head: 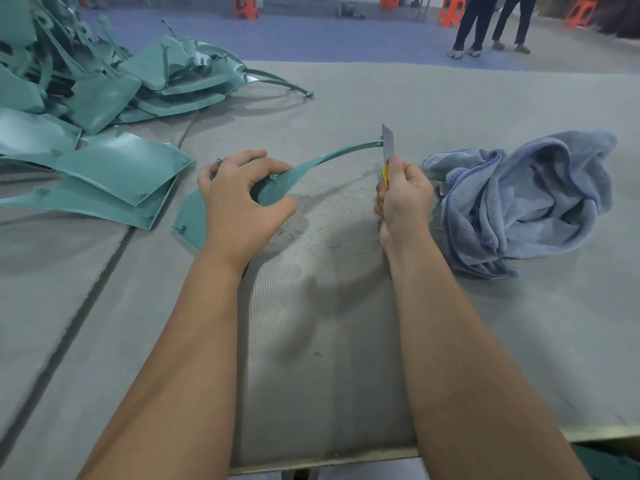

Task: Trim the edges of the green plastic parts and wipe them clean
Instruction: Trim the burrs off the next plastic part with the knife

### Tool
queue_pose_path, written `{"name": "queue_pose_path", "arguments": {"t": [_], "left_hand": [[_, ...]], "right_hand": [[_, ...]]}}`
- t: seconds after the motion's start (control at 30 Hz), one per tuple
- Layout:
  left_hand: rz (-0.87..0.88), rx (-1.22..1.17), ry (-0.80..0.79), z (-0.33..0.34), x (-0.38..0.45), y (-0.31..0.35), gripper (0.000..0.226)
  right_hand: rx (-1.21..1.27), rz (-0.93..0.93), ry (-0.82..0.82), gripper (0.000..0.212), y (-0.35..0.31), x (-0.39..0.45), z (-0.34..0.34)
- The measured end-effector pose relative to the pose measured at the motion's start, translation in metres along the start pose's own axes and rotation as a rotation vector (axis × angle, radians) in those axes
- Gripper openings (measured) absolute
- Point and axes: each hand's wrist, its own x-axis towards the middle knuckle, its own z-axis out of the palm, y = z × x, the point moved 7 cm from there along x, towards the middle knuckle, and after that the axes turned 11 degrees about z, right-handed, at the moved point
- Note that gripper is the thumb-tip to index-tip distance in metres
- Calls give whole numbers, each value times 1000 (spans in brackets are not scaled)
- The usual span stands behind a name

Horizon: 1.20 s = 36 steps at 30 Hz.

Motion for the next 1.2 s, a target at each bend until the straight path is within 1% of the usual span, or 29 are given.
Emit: {"name": "queue_pose_path", "arguments": {"t": [0.23,0.3,0.37,0.4,0.47,0.53,0.63,0.73,0.83,0.93,1.0,1.07,1.13,1.2], "left_hand": [[-10,0,-11,1,0,1,27],[-16,16,-38,6,-1,0,28],[-18,33,-69,11,-2,0,31],[-24,36,-70,13,-3,-1,32],[-28,36,-66,13,-3,-3,32],[-19,29,-64,12,-2,-3,30],[-10,22,-55,10,-2,-2,31],[-7,27,-44,8,-2,-2,32],[-3,33,-32,6,-1,-1,33],[-12,48,-36,7,-2,-2,34],[-11,68,-63,10,-2,-1,34],[-15,92,-103,14,-2,-2,34],[-30,106,-118,16,-1,-3,34],[-38,110,-117,15,-1,-5,34]], "right_hand": [[27,16,-29,35,2,3,-1],[-61,-11,-38,35,3,3,5],[-165,-39,-78,33,7,0,15],[-178,-40,-100,31,8,-1,18],[-129,-19,-127,30,9,-3,20],[0,18,-113,30,7,-2,15],[198,72,-1,31,4,2,1],[251,97,78,32,5,4,-8],[119,83,86,32,7,5,-5],[-130,-8,73,36,7,6,2],[-332,-118,11,33,6,2,15],[-465,-197,-82,27,8,-6,29],[-500,-213,-168,26,10,-13,38],[-427,-154,-248,27,11,-18,43]]}}
